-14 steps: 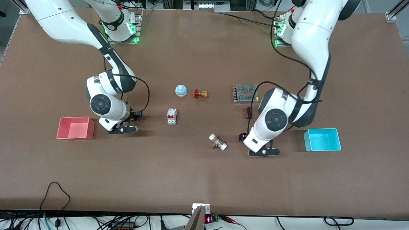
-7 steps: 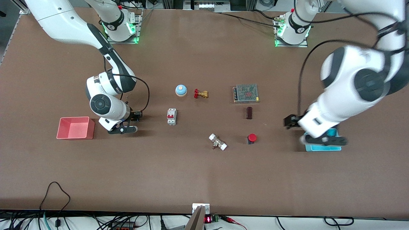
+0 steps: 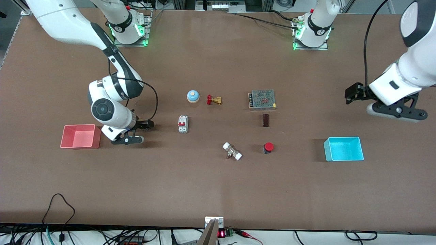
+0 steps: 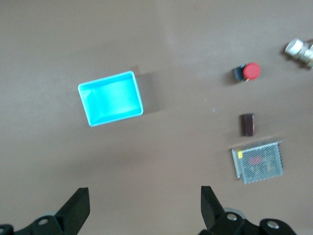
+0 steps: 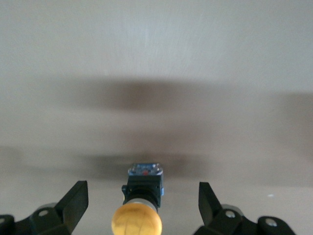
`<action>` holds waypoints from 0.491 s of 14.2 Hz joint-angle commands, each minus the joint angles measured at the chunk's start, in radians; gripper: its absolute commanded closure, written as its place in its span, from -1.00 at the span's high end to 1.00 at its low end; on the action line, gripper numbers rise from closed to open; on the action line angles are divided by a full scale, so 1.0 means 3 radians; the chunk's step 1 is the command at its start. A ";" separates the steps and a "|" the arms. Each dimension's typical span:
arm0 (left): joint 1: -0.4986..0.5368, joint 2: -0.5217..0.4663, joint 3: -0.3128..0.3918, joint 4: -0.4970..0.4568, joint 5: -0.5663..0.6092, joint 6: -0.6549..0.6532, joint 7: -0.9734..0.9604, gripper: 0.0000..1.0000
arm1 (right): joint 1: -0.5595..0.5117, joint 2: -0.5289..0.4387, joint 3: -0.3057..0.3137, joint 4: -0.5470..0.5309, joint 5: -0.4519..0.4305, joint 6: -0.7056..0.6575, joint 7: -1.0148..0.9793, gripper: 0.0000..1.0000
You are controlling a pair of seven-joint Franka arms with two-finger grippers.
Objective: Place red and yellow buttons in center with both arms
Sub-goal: 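Set the red button down with the left gripper while the right gripper sets yellow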
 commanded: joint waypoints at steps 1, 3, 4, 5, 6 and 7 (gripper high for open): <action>0.0068 -0.0135 -0.0059 -0.0232 0.0089 0.0047 0.0028 1.00 | -0.0105 -0.0493 -0.0004 0.0070 0.0165 -0.0277 0.0017 1.00; 0.0053 -0.0130 -0.0064 -0.0201 0.0252 -0.0055 0.0185 1.00 | -0.0147 -0.0749 -0.0116 0.0244 0.0309 -0.0639 -0.0008 1.00; 0.0043 -0.0115 -0.0064 -0.0160 0.0253 -0.0066 0.0181 1.00 | -0.0182 -0.0841 -0.0238 0.0376 0.0335 -0.0858 -0.0039 1.00; 0.0058 -0.0084 -0.0064 -0.0119 0.0233 -0.0041 0.0181 1.00 | -0.0228 -0.0903 -0.0341 0.0535 0.0406 -0.1078 -0.0105 1.00; 0.0073 -0.0039 -0.0054 0.0038 0.0172 -0.0066 0.0156 1.00 | -0.0244 -0.0959 -0.0448 0.0678 0.0513 -0.1273 -0.0176 1.00; 0.0089 0.0068 -0.0024 0.0136 0.0131 -0.0056 0.0105 1.00 | -0.0244 -0.1035 -0.0586 0.0821 0.0600 -0.1467 -0.0223 1.00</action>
